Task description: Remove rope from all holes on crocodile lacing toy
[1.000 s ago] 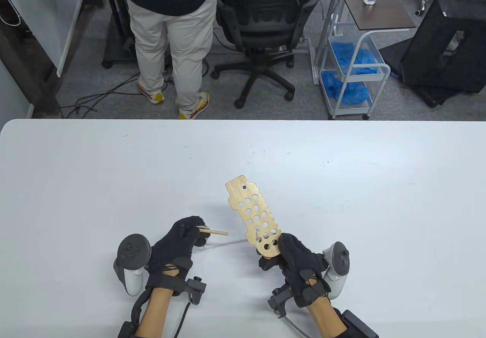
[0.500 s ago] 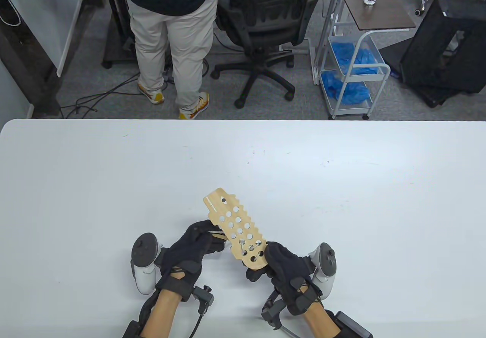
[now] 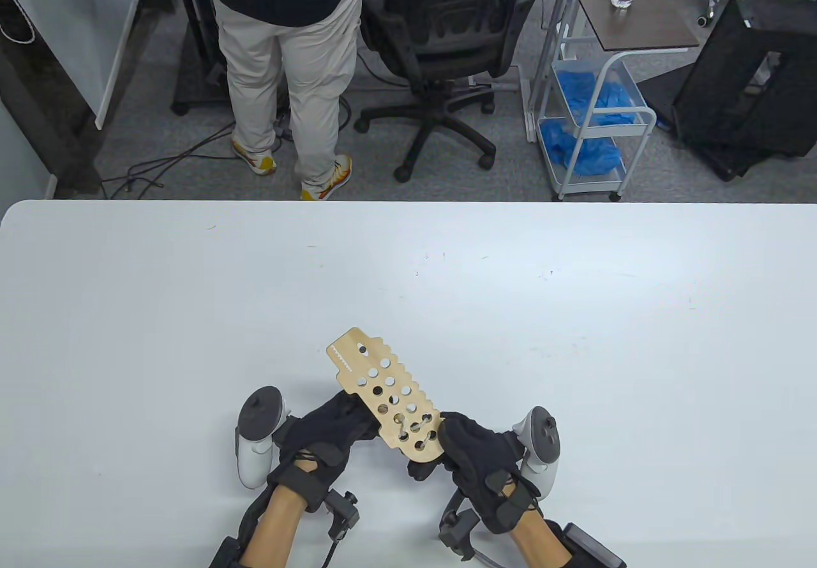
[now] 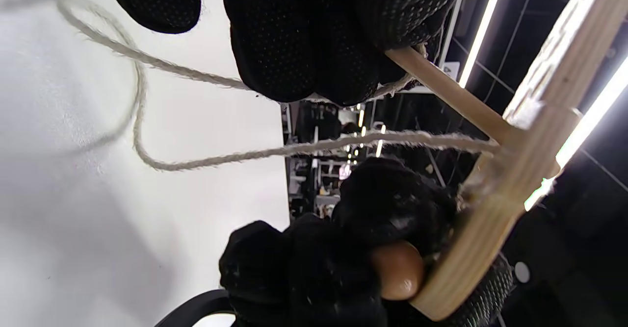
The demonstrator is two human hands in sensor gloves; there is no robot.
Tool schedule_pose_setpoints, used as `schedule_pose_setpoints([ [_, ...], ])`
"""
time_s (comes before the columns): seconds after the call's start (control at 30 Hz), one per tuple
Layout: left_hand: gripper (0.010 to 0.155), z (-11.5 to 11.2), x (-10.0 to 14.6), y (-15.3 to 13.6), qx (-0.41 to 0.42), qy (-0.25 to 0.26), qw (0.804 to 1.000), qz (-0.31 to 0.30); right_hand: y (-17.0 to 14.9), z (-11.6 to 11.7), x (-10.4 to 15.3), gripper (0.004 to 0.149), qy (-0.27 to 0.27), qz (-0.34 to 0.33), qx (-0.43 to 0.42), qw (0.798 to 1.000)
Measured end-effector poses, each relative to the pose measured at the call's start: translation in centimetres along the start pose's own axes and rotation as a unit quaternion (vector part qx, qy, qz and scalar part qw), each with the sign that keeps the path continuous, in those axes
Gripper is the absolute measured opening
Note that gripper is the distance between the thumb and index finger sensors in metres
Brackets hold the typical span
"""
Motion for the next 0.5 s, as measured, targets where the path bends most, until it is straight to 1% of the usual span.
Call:
schedule_pose_setpoints([
  [0.1,0.042,0.0,0.2,0.9,-0.031,0.026,0.999,-0.022,0.0,0.0,0.0,0.05,0.0,0.002,0.021,1.0],
  [0.17,0.042,-0.1,0.3,1.2,-0.028,0.029,0.999,-0.033,0.1,0.0,0.0,0.05,-0.002,0.001,0.023,1.0],
  [0.27,0.042,-0.8,0.1,1.8,-0.01,0.0,0.998,-0.054,0.3,-0.3,0.0,0.05,-0.011,-0.002,0.032,0.999],
  [0.33,0.044,-1.2,0.1,1.9,-0.006,-0.008,0.998,-0.063,0.5,-0.3,0.0,0.049,-0.011,-0.007,0.03,0.999],
  [0.5,0.052,-1.7,0.1,2.3,0.054,-0.046,0.993,-0.096,1.4,-1.0,0.2,0.049,-0.042,-0.027,0.046,0.998],
])
Point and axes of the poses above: the tracker on the back of each hand, its own y axis roughly to the thumb side, its own x axis roughly from the fingertips to the wrist, z = x × y, the point moved 2 cm from there along -x, roughly from the wrist to the fingertips, and after that the axes turned 12 degrees about -x, right-handed, at the moved point
